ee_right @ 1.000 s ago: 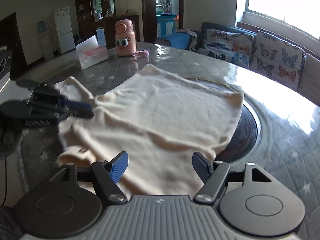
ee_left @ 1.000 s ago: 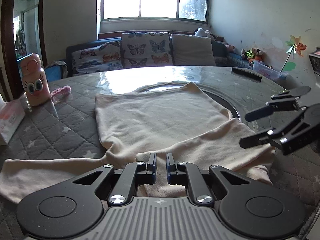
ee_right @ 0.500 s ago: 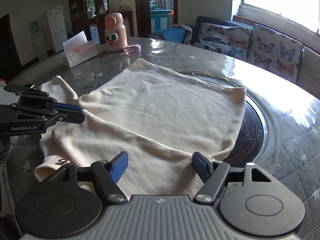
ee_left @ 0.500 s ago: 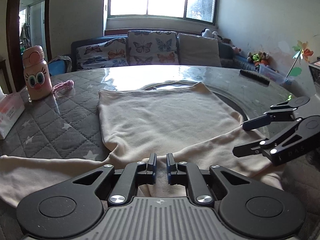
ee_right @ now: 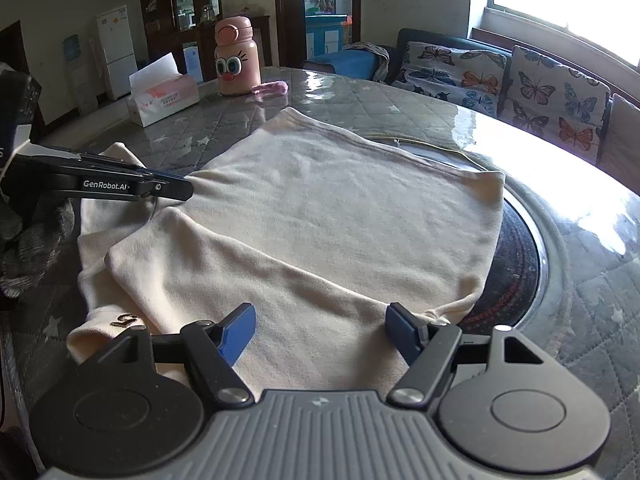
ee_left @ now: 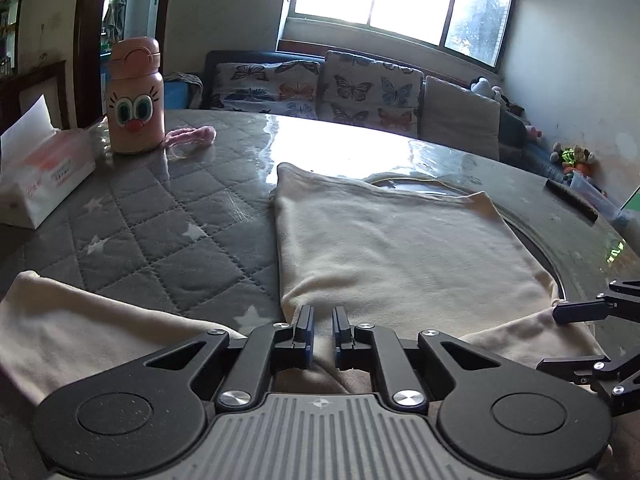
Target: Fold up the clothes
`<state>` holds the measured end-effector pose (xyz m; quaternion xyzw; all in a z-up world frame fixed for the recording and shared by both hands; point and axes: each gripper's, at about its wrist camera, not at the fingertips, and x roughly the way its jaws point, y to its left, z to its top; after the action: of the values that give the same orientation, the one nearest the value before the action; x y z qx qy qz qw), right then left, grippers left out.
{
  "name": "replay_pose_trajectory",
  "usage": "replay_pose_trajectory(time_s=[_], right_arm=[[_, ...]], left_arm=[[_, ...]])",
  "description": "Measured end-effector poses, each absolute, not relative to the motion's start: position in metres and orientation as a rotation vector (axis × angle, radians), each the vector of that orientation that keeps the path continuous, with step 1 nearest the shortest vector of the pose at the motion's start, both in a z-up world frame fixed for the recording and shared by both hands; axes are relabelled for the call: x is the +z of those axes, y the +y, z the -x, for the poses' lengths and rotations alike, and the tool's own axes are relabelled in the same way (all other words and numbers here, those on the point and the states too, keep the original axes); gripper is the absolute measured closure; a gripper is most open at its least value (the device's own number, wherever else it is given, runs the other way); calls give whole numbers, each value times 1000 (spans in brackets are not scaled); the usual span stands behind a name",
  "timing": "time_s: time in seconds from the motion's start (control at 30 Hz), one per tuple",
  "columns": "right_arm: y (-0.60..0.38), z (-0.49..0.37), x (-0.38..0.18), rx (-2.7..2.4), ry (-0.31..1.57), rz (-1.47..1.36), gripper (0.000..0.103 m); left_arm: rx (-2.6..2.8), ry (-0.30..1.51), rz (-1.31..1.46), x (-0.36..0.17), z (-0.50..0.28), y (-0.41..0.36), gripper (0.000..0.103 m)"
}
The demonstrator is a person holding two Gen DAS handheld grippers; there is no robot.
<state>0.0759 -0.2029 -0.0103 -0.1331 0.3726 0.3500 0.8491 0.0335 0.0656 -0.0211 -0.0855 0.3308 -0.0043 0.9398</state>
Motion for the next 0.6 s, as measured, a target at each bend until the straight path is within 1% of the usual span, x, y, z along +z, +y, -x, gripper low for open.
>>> replay_pose_trajectory(time_s=[0.07,0.13,0.37,0.43,0.57,0.6], right_arm=[[-202,-75,-10,737,781,285,29],[-201,-74,-9,741,776,287,29],[-192,-68,-6,771,772,296,29],[-188,-65,-3,783,765,303,29],[-175,-58,4,826,738,316,29],[-171,-57,5,834,735,321,29]], left_arm=[[-18,661,172,-18,-32,64,91],[-18,656,166,-17,-35,63,87],[-15,675,197,-20,-40,71,86],[4,658,194,-13,-31,75,75],[71,635,185,-3,-10,93,71],[101,632,178,-2,-4,99,68]])
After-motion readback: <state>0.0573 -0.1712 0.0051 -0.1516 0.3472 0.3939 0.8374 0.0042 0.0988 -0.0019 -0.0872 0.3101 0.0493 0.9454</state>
